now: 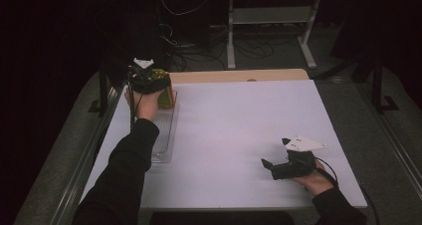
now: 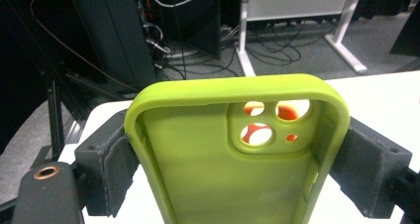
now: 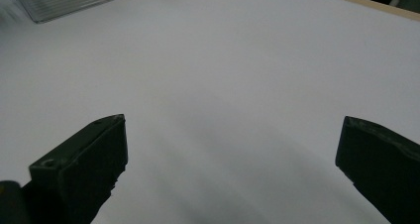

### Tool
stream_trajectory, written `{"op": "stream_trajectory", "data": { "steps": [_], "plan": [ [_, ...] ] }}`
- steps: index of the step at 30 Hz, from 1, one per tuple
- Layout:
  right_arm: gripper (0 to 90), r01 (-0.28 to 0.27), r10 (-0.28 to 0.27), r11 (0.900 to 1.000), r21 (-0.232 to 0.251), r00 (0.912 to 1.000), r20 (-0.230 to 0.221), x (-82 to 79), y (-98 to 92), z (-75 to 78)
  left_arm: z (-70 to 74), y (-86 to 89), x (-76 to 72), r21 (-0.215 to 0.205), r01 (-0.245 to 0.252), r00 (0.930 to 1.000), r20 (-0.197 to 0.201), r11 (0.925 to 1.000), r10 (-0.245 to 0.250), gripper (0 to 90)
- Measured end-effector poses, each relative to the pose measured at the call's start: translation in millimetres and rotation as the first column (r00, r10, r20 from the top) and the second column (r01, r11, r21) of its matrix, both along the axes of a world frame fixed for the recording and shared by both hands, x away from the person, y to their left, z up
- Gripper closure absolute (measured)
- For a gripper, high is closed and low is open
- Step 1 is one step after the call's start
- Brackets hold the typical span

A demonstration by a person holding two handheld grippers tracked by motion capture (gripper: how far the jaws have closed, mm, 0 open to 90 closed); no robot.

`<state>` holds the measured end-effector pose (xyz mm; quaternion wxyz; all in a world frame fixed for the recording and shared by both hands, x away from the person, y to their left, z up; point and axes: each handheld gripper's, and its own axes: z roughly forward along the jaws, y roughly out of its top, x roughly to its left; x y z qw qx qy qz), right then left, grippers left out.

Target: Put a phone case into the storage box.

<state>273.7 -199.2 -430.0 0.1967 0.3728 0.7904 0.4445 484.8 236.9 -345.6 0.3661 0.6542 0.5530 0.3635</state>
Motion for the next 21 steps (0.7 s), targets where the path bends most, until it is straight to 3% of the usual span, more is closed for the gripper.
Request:
{"op": "stream_trajectory", "data": {
  "steps": [13, 21],
  "plan": [
    [0.0, -0.005, 0.005, 1.0, -0.003, 1.0, -0.001, -0.2, -0.8, 0.2, -13.8, -11.2, 1.4, 0.024, -0.021, 0.9997, -0.015, 0.9995, 0.021, 13.8],
    [0.0, -0.006, 0.006, 1.0, -0.003, 1.0, -0.001, -0.4, -0.7, 0.3, -24.2, -9.8, 3.0, 0.03, -0.035, 0.9981, -0.05, 0.9989, 0.036, 13.7]
  ]
}}
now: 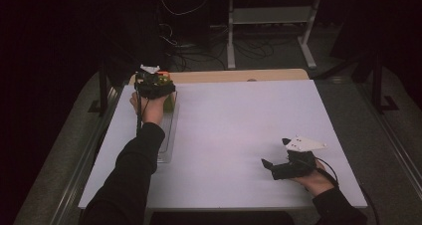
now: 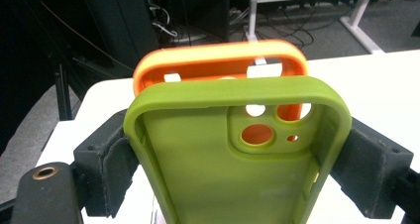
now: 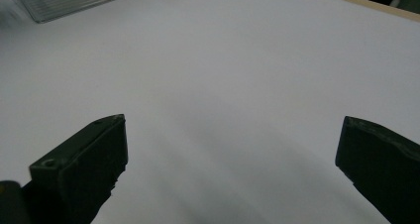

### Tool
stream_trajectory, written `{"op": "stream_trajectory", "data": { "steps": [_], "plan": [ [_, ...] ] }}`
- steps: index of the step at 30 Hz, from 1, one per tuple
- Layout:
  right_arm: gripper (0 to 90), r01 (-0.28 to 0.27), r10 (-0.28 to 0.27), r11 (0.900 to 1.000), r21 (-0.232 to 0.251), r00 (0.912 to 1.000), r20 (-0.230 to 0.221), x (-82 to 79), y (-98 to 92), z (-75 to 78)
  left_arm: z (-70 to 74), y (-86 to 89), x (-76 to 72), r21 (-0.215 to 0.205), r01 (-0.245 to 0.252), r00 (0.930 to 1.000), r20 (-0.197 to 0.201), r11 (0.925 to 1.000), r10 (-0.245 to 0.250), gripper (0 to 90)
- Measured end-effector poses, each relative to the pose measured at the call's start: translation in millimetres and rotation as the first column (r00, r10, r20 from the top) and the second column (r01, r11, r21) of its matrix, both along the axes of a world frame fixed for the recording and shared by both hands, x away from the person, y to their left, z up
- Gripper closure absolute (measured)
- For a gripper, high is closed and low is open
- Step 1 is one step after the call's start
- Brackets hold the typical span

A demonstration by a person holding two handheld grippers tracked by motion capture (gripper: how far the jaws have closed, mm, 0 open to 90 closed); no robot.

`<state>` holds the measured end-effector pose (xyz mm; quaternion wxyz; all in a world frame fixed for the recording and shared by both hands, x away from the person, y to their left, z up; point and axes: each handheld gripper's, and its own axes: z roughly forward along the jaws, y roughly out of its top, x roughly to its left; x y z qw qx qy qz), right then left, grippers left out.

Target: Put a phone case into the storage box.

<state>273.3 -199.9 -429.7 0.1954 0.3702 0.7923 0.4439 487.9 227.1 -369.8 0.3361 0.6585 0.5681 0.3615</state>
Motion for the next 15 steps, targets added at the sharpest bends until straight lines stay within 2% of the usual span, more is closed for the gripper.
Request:
{"op": "stream_trajectory", "data": {
  "steps": [5, 15],
  "plan": [
    [0.0, 0.001, -0.001, 1.0, -0.001, 1.0, -0.002, 0.1, 0.4, -0.3, -1.8, -0.6, 0.0, 0.001, 0.006, 0.9998, 0.018, 1.0, -0.006, 13.5],
    [0.0, 0.002, -0.002, 1.0, 0.001, 1.0, 0.0, -0.2, 0.8, -0.2, -3.4, -0.4, 1.9, -0.001, -0.002, 0.9998, 0.02, 1.0, 0.002, 12.0]
  ]
}}
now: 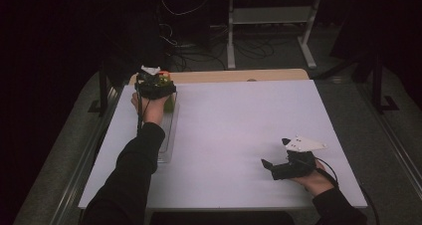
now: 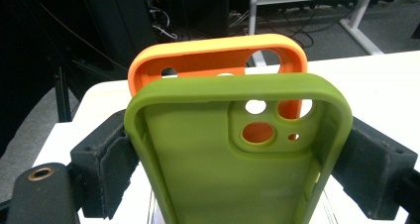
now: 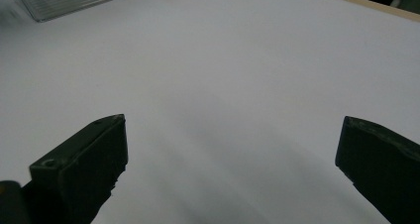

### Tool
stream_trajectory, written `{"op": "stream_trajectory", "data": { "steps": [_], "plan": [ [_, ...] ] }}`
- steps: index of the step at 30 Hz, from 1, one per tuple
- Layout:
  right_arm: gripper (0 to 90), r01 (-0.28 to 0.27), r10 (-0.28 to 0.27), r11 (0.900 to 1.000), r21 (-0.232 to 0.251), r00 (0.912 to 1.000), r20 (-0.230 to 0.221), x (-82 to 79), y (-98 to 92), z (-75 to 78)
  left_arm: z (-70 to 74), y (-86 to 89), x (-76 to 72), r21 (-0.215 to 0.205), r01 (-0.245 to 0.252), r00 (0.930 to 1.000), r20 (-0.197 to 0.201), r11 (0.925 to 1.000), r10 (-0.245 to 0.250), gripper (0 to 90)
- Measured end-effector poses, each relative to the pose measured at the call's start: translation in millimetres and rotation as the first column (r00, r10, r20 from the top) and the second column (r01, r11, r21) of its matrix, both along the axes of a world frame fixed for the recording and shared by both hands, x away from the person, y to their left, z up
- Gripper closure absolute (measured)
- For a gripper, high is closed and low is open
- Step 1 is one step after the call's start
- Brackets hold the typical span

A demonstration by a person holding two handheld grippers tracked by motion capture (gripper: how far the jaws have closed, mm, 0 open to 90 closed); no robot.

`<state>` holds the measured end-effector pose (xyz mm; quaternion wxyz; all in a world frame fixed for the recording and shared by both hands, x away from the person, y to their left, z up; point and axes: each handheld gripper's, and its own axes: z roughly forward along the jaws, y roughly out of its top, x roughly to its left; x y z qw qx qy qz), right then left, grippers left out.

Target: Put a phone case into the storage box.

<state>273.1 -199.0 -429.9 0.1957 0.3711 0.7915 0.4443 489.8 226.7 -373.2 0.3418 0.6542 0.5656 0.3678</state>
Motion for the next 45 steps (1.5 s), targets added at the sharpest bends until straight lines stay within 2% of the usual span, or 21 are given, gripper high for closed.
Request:
{"op": "stream_trajectory", "data": {
  "steps": [4, 6, 8, 9, 11, 15, 16, 17, 18, 20, 22, 23, 25, 28, 29, 33, 34, 37, 41, 42, 45],
  "plan": [
    [0.0, -0.001, 0.001, 1.0, 0.003, 1.0, -0.001, -0.1, 0.0, 0.2, -0.6, 1.4, 1.0, -0.006, -0.007, 1.0, 0.001, 1.0, 0.007, 6.0],
    [0.0, 0.0, 0.0, 1.0, 0.003, 1.0, -0.003, -0.2, 0.3, 0.2, -1.2, 3.0, 1.6, -0.03, 0.0, 0.9999, -0.01, 0.9996, 0.0, 2.9],
    [0.0, -0.001, 0.001, 1.0, 0.0, 1.0, -0.002, -0.2, 0.3, 0.1, -0.6, 4.8, 1.1, -0.021, 0.007, 0.9999, -0.015, 0.9997, -0.007, 0.8],
    [0.0, 0.0, 0.0, 1.0, 0.001, 1.0, -0.002, -0.2, 0.3, 0.1, -0.4, 5.3, 1.1, -0.035, 0.014, 0.9998, -0.015, 0.9993, -0.014, 0.0],
    [0.0, -0.001, 0.001, 1.0, 0.0, 1.0, -0.001, -0.1, 0.0, 0.1, 0.5, 7.2, 0.5, -0.03, 0.028, 0.9993, -0.024, 0.9992, -0.029, 0.0],
    [0.0, -0.004, 0.004, 1.0, -0.004, 1.0, 0.004, -0.1, -0.7, -0.4, 3.3, 9.1, -0.9, -0.055, 0.045, 0.9987, -0.021, 0.9975, -0.046, 0.0],
    [0.0, -0.003, 0.004, 1.0, -0.005, 1.0, 0.006, -0.1, -1.0, -0.4, 4.5, 10.5, -1.6, -0.047, 0.057, 0.9978, -0.03, 0.9972, -0.059, 0.0],
    [0.0, -0.002, 0.002, 1.0, -0.005, 1.0, 0.006, -0.3, -1.0, -0.3, 5.2, 10.8, -1.9, -0.061, 0.07, 0.9969, -0.032, 0.9957, -0.072, 0.0],
    [0.0, 0.0, 0.0, 1.0, -0.003, 1.0, 0.003, -0.6, -1.0, -0.2, 5.7, 10.3, -2.0, -0.096, 0.079, 0.9964, -0.024, 0.9922, -0.082, 0.0],
    [0.0, 0.001, -0.001, 1.0, -0.004, 1.0, 0.004, -1.1, -1.1, -0.1, 8.2, 12.4, -4.3, -0.111, 0.105, 0.9935, -0.033, 0.9882, -0.109, 0.0],
    [0.0, 0.002, -0.002, 1.0, -0.004, 1.0, 0.002, -1.5, -1.4, -0.1, 11.7, 14.7, -7.2, -0.103, 0.135, 0.989, -0.047, 0.9855, -0.14, 0.0],
    [0.0, 0.003, -0.003, 1.0, -0.003, 1.0, 0.0, -1.7, -1.5, -0.1, 12.8, 14.9, -8.2, -0.117, 0.145, 0.9873, -0.049, 0.9825, -0.151, 0.0],
    [0.0, 0.001, -0.001, 1.0, -0.004, 1.0, -0.005, -1.9, -1.8, 0.0, 15.8, 17.1, -10.9, -0.104, 0.182, 0.9802, -0.06, 0.9778, -0.189, 0.0],
    [0.0, 0.002, -0.002, 1.0, -0.002, 1.0, -0.006, -1.5, -1.4, 0.0, 19.3, 19.1, -14.3, -0.111, 0.218, 0.9702, -0.083, 0.9696, -0.228, 0.0],
    [0.0, 0.0, 0.0, 1.0, -0.004, 1.0, -0.002, -0.9, -1.4, -0.1, 20.1, 19.0, -15.4, -0.115, 0.223, 0.9694, -0.079, 0.968, -0.232, 0.0],
    [0.0, 0.0, 0.0, 1.0, -0.001, 1.0, -0.004, -1.0, -0.3, 0.8, 26.6, 20.4, -22.4, -0.118, 0.265, 0.9587, -0.075, 0.9571, -0.274, 0.0],
    [0.0, -0.002, 0.002, 1.0, -0.007, 1.0, -0.002, -0.7, -0.5, 0.5, 28.5, 20.3, -24.5, -0.125, 0.275, 0.9557, -0.073, 0.9533, -0.285, 0.0],
    [0.0, -0.002, 0.002, 1.0, -0.007, 1.0, 0.0, -0.6, -1.0, 0.2, 34.4, 18.9, -31.7, -0.134, 0.328, 0.9377, -0.074, 0.9351, -0.34, 0.0],
    [0.0, 0.0, 0.0, 1.0, -0.004, 1.0, 0.0, -0.7, -1.3, 0.1, 42.9, 17.9, -43.8, -0.155, 0.406, 0.9076, -0.045, 0.9005, -0.417, 0.0],
    [0.0, 0.0, 0.0, 1.0, -0.005, 1.0, 0.001, -0.7, -1.3, 0.1, 45.6, 18.0, -47.6, -0.158, 0.433, 0.8957, -0.037, 0.8876, -0.443, 0.0],
    [0.0, -0.002, 0.002, 1.0, -0.005, 1.0, 0.002, -0.6, -1.4, 0.3, 50.5, 15.6, -56.6, -0.164, 0.476, 0.8737, -0.021, 0.8637, -0.486, 0.0]
  ]
}}
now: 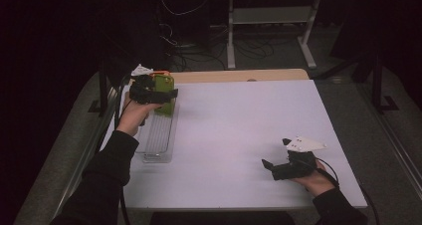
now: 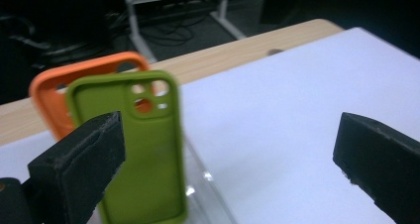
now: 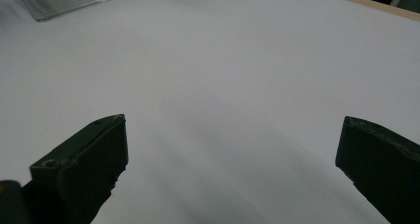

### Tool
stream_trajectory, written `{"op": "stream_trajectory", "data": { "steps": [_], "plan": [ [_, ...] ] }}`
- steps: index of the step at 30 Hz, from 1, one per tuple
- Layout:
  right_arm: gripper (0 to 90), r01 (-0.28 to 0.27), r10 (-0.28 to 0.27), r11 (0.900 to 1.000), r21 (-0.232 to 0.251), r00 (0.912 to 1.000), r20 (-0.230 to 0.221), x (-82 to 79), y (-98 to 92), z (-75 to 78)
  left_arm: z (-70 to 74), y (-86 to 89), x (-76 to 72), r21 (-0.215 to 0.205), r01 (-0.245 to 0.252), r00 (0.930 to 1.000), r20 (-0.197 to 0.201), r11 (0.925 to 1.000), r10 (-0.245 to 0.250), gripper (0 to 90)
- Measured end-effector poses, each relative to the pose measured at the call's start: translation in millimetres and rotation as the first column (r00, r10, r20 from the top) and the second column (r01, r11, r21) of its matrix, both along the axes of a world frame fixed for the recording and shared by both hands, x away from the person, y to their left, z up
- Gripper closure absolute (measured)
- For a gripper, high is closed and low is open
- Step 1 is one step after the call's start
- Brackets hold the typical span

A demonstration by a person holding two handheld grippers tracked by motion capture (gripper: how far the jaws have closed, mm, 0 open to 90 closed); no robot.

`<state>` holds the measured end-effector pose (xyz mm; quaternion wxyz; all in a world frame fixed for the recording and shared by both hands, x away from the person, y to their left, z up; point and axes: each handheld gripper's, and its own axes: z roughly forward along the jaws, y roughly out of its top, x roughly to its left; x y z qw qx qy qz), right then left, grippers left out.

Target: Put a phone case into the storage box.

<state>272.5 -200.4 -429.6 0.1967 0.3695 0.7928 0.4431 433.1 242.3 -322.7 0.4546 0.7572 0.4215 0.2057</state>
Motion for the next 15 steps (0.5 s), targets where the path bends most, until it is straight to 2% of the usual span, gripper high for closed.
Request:
{"op": "stream_trajectory", "data": {
  "steps": [2, 4, 8, 15],
  "plan": [
    [0.0, -0.002, 0.002, 1.0, 0.001, 1.0, 0.001, 0.2, -0.2, 0.3, 2.7, -1.7, -6.9, -0.009, 0.044, 0.999, -0.004, 0.999, -0.044, 0.0],
    [0.0, -0.003, 0.003, 1.0, 0.008, 1.0, -0.004, 0.1, -0.1, 0.6, 4.5, -3.7, -13.5, -0.001, 0.077, 0.997, -0.005, 0.997, -0.077, 0.0],
    [0.0, -0.006, 0.006, 1.0, 0.007, 0.9999, -0.011, 0.2, 0.5, 0.3, 5.4, -8.2, -25.1, -0.012, 0.114, 0.9934, -0.003, 0.9934, -0.114, 0.0],
    [0.0, -0.006, 0.006, 1.0, 0.01, 0.9998, -0.017, 0.0, 1.4, 0.6, 0.0, -14.5, -42.0, 0.001, 0.196, 0.9806, -0.008, 0.9807, -0.196, 0.0]
  ]
}}
